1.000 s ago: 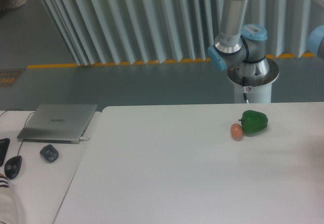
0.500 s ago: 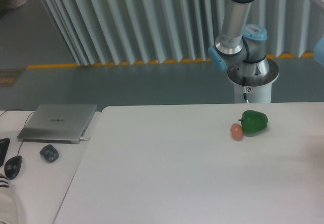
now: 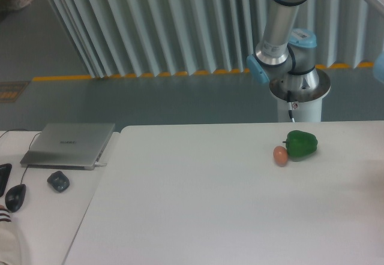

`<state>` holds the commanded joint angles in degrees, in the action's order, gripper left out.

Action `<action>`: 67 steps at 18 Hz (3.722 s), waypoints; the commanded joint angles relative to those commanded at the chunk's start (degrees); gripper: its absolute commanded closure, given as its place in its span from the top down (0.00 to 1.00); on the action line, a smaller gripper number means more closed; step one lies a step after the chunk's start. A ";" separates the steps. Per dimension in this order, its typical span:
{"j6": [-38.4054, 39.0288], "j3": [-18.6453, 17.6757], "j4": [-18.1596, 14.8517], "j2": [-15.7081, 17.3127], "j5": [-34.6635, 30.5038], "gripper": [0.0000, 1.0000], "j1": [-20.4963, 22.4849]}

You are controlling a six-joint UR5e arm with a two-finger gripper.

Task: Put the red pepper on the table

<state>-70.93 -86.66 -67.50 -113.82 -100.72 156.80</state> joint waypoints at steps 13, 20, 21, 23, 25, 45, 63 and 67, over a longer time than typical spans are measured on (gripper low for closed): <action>0.44 0.00 3.51 -2.81 0.18 1.00 1.58; 1.58 1.67 4.22 -2.64 0.53 1.00 2.29; 1.93 1.41 4.13 -2.64 0.44 1.00 2.11; 2.11 0.97 4.22 -2.99 0.00 1.00 1.58; 3.59 0.79 4.22 -2.99 0.00 1.00 1.23; 3.34 0.09 8.44 -5.10 -0.35 1.00 1.76; 2.46 1.05 4.58 -3.34 -1.23 0.66 1.23; 2.46 1.76 2.38 -2.73 -0.97 0.63 1.06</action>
<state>-68.47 -84.90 -65.12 -116.55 -101.69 157.85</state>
